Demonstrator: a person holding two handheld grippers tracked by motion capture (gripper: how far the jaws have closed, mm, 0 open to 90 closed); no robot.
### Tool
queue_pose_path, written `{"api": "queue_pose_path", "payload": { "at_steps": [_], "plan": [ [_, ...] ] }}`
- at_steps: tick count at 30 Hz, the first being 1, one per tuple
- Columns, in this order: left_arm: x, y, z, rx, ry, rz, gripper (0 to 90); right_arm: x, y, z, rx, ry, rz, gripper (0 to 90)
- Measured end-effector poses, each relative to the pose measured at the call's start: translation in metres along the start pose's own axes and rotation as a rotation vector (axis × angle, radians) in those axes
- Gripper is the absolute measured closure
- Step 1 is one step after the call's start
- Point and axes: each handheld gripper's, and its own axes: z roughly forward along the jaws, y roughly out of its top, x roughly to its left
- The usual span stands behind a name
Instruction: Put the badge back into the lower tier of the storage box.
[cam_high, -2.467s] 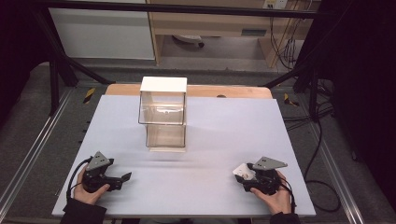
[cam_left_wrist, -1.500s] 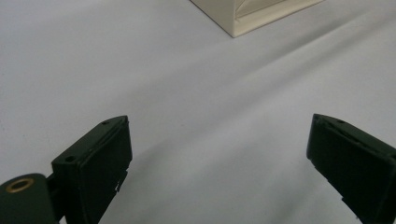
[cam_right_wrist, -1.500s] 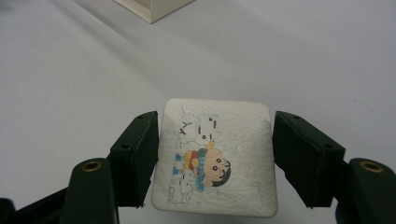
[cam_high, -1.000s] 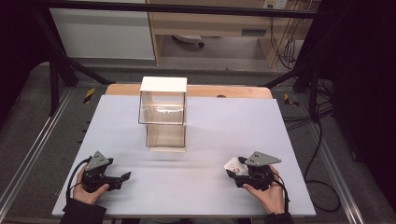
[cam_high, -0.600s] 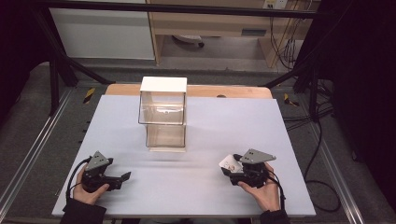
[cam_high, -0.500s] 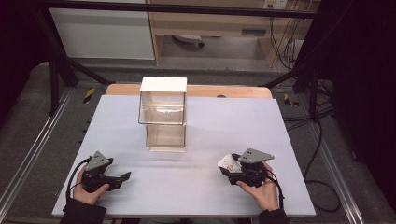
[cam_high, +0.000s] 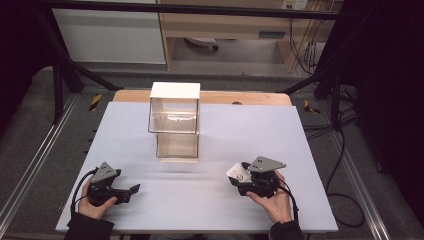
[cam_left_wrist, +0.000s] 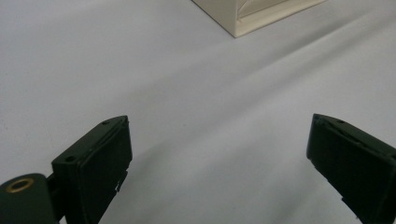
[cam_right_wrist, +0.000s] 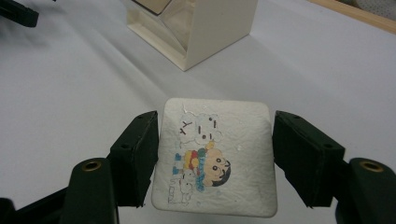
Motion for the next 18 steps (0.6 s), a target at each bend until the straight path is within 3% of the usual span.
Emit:
{"api": "queue_pose_path", "payload": {
  "at_steps": [18],
  "plan": [
    [0.000, 0.000, 0.000, -0.002, 0.001, -0.002, 6.0, 0.011, 0.020, 0.012, -0.022, 0.023, -0.015, 32.9]
  ]
}}
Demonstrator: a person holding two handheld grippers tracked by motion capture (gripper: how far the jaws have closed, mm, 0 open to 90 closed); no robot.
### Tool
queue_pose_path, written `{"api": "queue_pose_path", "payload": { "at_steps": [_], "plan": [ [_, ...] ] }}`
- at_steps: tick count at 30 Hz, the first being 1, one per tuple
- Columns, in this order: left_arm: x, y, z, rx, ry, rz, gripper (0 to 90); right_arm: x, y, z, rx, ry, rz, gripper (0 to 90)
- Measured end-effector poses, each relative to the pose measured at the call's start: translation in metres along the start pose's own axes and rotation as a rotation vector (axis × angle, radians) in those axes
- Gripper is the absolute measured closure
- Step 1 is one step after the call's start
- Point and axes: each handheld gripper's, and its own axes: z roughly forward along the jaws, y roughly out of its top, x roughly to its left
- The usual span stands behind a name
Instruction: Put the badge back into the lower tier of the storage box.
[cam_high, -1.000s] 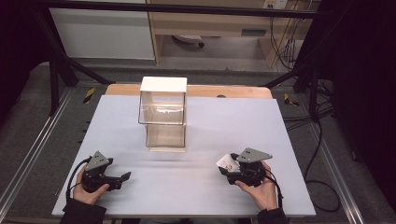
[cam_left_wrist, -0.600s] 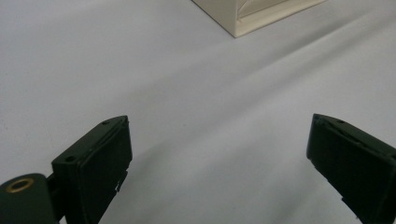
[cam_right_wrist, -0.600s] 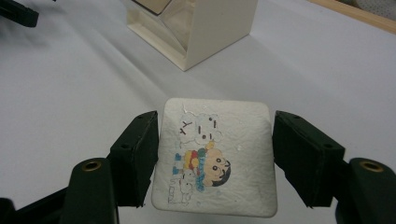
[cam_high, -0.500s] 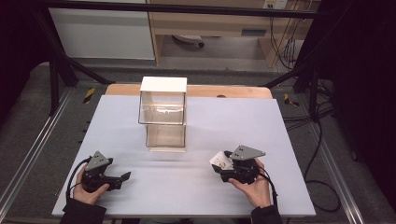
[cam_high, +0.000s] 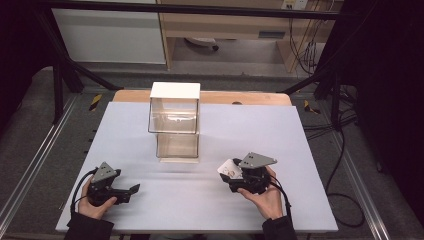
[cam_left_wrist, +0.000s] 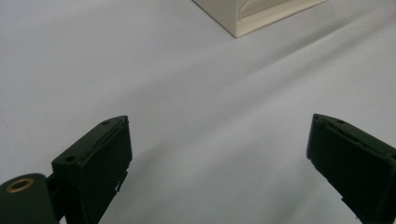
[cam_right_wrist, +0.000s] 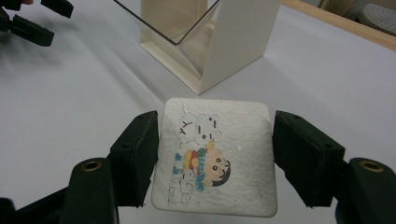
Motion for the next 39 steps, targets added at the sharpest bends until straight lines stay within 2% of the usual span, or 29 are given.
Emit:
{"api": "queue_pose_path", "payload": {
  "at_steps": [39],
  "plan": [
    [0.000, 0.000, -0.001, -0.003, 0.003, 0.000, 6.1, 0.021, 0.035, 0.030, -0.044, 0.043, -0.020, 32.9]
  ]
}}
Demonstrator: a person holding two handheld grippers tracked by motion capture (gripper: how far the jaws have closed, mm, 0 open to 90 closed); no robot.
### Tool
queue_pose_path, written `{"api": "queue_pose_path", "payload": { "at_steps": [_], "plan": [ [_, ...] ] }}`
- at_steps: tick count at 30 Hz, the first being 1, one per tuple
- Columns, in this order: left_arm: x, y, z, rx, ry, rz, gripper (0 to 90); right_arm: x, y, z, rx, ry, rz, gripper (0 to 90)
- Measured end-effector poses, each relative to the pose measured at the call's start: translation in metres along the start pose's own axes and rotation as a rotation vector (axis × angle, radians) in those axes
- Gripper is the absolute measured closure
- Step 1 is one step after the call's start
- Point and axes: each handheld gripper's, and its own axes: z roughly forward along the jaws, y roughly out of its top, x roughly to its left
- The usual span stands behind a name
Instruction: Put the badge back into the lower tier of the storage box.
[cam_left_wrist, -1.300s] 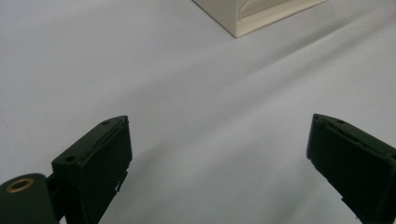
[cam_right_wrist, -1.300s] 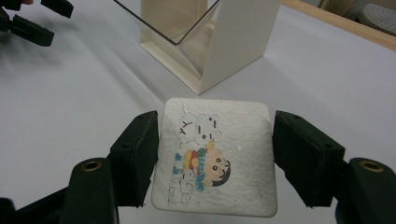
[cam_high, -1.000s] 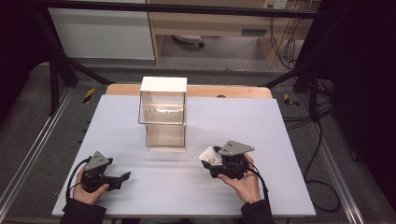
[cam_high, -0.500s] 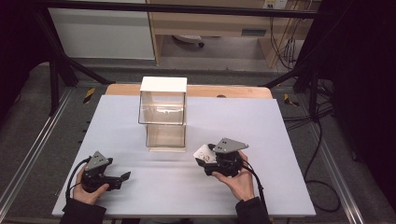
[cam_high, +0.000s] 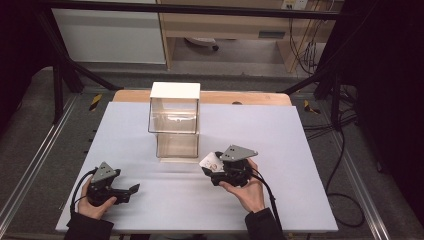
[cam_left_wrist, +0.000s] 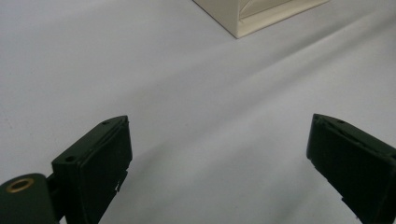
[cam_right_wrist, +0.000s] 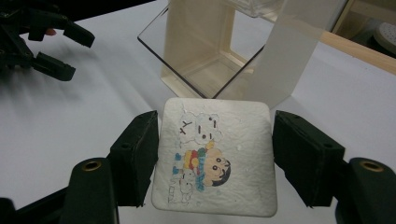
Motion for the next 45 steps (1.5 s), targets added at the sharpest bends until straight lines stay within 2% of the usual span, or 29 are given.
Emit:
{"api": "queue_pose_path", "payload": {
  "at_steps": [45],
  "plan": [
    [0.000, 0.000, -0.001, -0.005, 0.002, -0.002, 6.1, 0.013, 0.032, 0.045, -0.020, 0.004, 0.001, 32.9]
  ]
}}
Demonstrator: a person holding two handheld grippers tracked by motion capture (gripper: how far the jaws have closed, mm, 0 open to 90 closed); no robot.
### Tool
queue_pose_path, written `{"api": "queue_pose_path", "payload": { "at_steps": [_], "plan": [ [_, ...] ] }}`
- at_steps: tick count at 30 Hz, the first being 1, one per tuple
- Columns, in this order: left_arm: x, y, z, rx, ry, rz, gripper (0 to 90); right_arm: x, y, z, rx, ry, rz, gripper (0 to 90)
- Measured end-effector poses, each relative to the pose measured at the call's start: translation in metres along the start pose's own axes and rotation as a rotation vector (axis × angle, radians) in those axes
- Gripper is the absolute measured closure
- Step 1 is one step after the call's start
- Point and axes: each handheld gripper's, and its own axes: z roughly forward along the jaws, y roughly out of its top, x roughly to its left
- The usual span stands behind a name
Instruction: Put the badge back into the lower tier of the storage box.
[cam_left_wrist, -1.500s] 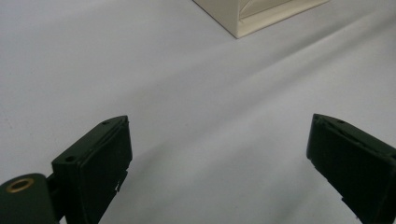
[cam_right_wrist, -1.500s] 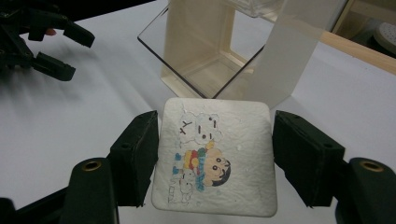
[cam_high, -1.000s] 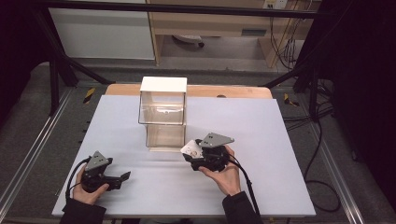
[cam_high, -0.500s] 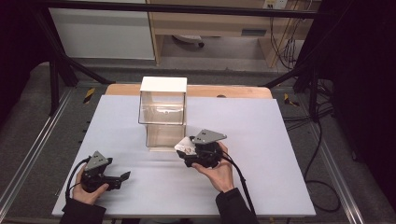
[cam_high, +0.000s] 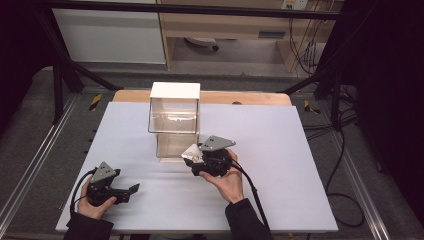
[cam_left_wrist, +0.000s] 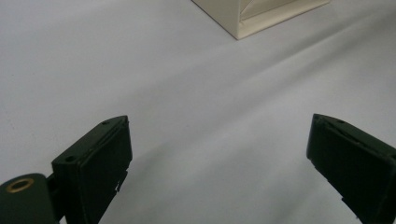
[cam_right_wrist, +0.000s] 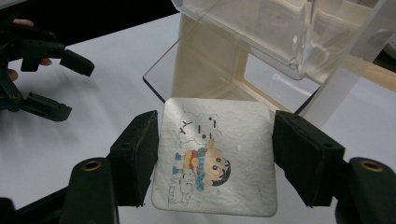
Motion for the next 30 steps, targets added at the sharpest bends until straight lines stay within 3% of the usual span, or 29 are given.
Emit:
{"api": "queue_pose_path", "payload": {
  "at_steps": [30],
  "plan": [
    [0.000, 0.000, 0.000, 0.000, 0.000, 0.002, 6.1, 0.005, 0.013, 0.032, -0.016, -0.006, 0.009, 32.9]
  ]
}}
